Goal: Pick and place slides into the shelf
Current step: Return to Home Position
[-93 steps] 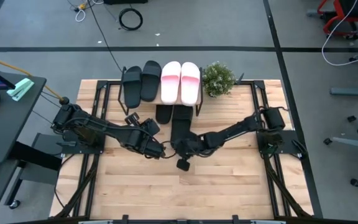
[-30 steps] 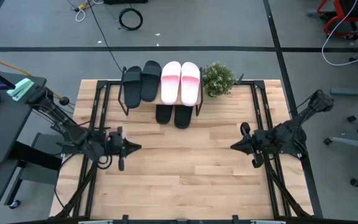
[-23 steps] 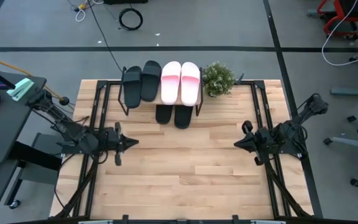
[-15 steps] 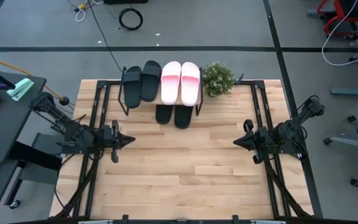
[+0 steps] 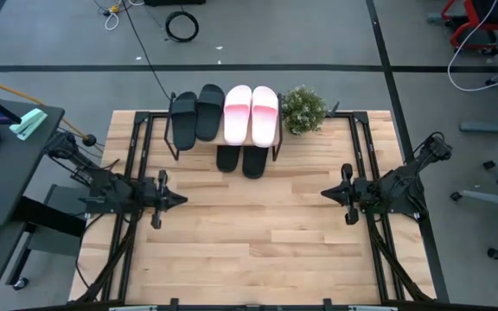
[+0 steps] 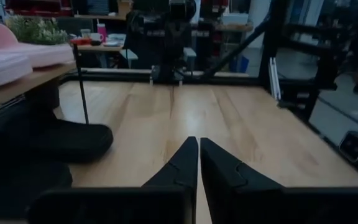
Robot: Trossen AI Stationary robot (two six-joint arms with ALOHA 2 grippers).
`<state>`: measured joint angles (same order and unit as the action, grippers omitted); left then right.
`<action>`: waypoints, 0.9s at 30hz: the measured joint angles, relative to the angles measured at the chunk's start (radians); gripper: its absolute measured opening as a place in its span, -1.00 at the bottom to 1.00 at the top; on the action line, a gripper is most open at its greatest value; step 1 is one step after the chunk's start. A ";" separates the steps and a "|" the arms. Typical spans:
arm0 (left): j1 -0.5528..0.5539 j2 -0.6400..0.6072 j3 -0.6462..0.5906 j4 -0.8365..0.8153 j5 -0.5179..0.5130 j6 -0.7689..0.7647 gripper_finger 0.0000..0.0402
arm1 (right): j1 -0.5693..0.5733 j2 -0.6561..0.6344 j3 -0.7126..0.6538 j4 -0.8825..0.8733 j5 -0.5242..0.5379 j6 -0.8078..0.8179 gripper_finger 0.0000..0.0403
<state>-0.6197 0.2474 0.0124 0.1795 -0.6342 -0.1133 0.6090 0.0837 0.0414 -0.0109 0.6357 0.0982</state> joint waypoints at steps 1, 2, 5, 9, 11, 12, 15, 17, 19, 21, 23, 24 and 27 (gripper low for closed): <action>0.000 0.000 0.000 -0.013 0.000 0.002 -0.87 | 0.000 0.000 0.000 0.000 -0.002 -0.001 -0.94; 0.000 0.000 0.000 -0.025 0.000 0.002 -0.86 | 0.000 0.002 0.000 -0.001 -0.001 0.010 -0.94; 0.000 0.000 0.000 -0.029 0.000 -0.004 -0.84 | 0.000 0.003 0.000 -0.001 -0.011 0.061 -0.93; 0.000 0.000 0.000 -0.026 0.000 -0.009 -0.85 | 0.000 0.003 0.000 -0.002 -0.012 0.083 -0.92; 0.000 0.001 0.000 -0.027 0.000 -0.006 -0.87 | 0.000 0.003 0.000 -0.002 -0.012 0.083 -0.92; 0.000 0.001 0.000 -0.026 0.000 -0.006 -0.88 | 0.000 0.003 0.000 -0.002 -0.012 0.084 -0.92; 0.000 0.001 0.000 -0.027 0.000 -0.006 -0.90 | 0.000 0.003 0.000 -0.002 -0.012 0.083 -0.92; 0.000 0.001 0.000 -0.027 0.000 -0.006 -0.91 | 0.000 0.003 0.000 -0.002 -0.012 0.083 -0.92; 0.000 0.001 0.000 -0.027 0.000 -0.006 -0.90 | 0.000 0.003 0.000 -0.002 -0.012 0.083 -0.92; 0.000 0.001 0.000 -0.027 0.000 -0.006 -0.88 | 0.000 0.003 0.000 -0.002 -0.012 0.083 -0.92; 0.000 0.001 0.000 -0.027 0.000 -0.006 -0.86 | 0.000 0.003 0.000 -0.003 -0.012 0.083 -0.92; 0.000 0.001 0.000 -0.027 0.000 -0.006 -0.85 | 0.000 0.003 0.000 -0.003 -0.012 0.083 -0.92; 0.000 0.001 0.000 -0.027 0.000 -0.006 -0.83 | 0.000 0.003 0.000 -0.003 -0.012 0.083 -0.92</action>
<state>-0.6197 0.2481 0.0124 0.1528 -0.6338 -0.1192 0.6090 0.0868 0.0418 -0.0135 0.6235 0.1813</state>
